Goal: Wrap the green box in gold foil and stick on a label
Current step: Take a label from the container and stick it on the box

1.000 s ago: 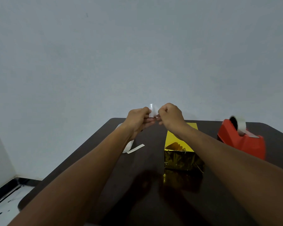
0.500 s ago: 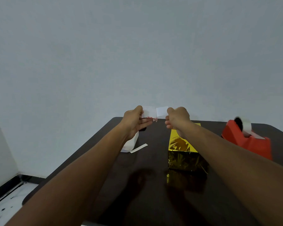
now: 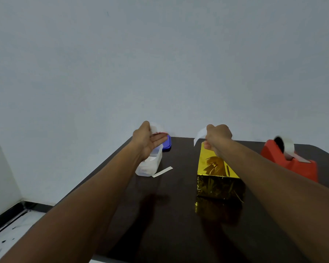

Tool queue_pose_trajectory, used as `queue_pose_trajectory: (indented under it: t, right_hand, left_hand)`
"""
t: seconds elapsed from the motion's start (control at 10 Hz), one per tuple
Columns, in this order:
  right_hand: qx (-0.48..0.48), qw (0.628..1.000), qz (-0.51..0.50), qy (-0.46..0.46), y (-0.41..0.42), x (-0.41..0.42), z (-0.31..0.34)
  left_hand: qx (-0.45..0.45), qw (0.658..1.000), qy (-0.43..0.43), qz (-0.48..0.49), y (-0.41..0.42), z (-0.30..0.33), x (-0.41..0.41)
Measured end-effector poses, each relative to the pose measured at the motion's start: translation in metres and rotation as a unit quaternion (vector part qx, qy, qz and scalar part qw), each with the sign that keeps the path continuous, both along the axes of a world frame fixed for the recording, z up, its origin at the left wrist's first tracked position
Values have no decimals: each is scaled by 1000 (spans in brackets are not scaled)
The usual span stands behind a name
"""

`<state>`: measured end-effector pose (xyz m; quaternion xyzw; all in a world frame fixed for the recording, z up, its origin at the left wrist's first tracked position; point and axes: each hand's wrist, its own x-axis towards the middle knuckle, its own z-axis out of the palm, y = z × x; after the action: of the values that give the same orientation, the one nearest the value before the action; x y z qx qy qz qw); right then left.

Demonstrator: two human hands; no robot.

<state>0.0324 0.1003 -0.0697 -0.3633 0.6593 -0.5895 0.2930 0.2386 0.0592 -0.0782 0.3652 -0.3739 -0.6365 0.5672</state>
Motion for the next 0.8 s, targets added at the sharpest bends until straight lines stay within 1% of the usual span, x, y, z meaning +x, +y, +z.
queue_pose_trajectory:
  t: [0.1, 0.2, 0.3, 0.4, 0.5, 0.6, 0.7, 0.8]
  right_hand:
    - [26, 968, -36, 246, 9, -1, -4]
    - [-1, 900, -36, 435, 4, 8, -10]
    - [9, 822, 61, 566, 7, 26, -13]
    - [113, 752, 193, 621, 10, 42, -18]
    - [85, 772, 175, 605, 5, 46, -26]
    - [-26, 836, 108, 538, 1, 39, -27]
    - [-74, 846, 76, 522, -2, 30, -26]
    - [-112, 887, 87, 440, -1, 16, -23]
  left_hand:
    - [14, 999, -21, 30, -3, -1, 11]
    - [13, 996, -69, 57, -4, -3, 10]
    - [-10, 992, -106, 66, -4, -6, -1]
    - [-33, 990, -124, 57, -1, -7, -11]
    - [-38, 987, -146, 49, -1, -8, -16]
    - [-31, 989, -142, 21, 5, -4, -22]
    - [-7, 992, -125, -14, 6, -2, -29]
    - [1, 989, -138, -54, 8, 1, -36]
